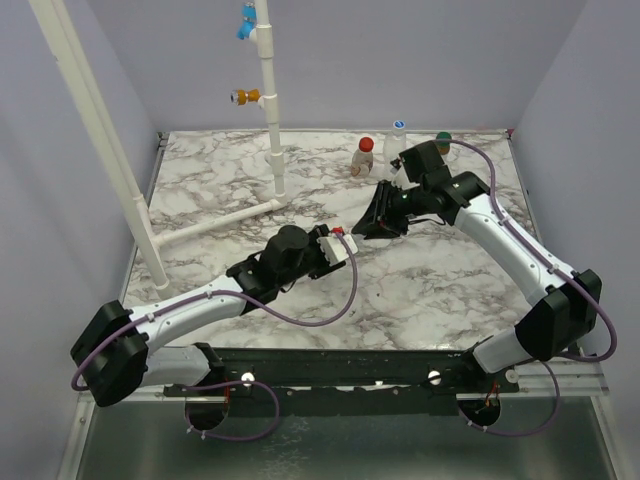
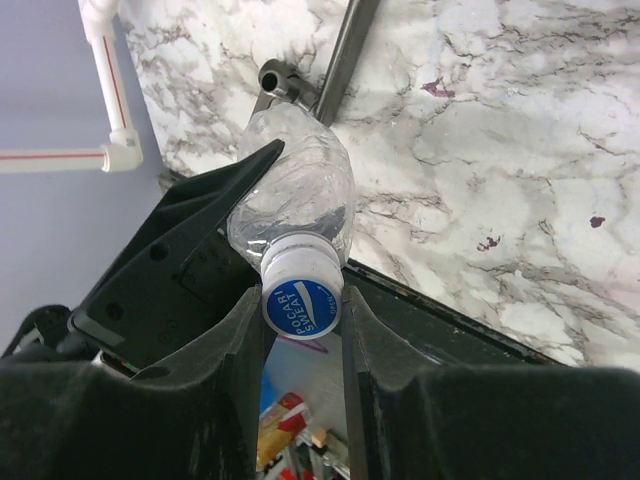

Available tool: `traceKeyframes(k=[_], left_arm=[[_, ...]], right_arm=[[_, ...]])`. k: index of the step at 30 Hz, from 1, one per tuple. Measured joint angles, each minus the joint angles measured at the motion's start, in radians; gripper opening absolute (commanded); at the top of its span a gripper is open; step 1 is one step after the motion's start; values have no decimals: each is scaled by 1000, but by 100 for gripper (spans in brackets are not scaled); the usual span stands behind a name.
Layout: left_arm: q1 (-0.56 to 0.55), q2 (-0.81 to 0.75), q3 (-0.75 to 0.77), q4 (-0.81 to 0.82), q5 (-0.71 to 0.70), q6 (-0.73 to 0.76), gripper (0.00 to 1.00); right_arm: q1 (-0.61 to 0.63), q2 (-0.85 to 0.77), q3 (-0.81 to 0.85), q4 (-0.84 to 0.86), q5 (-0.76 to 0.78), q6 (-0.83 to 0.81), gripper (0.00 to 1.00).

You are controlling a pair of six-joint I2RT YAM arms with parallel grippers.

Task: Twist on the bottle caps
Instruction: Screw the bottle cap onto the plastic bottle.

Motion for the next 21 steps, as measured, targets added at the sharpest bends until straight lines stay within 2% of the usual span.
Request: traceKeyframes(k=[13,21], left_arm=[[-14,49,0,43,-124,29,0],[-17,74,0,91,-173,29,0]], right_arm=[[-6,10,-48,84,51,232,12],[-11,10,-55,118,74,309,12]])
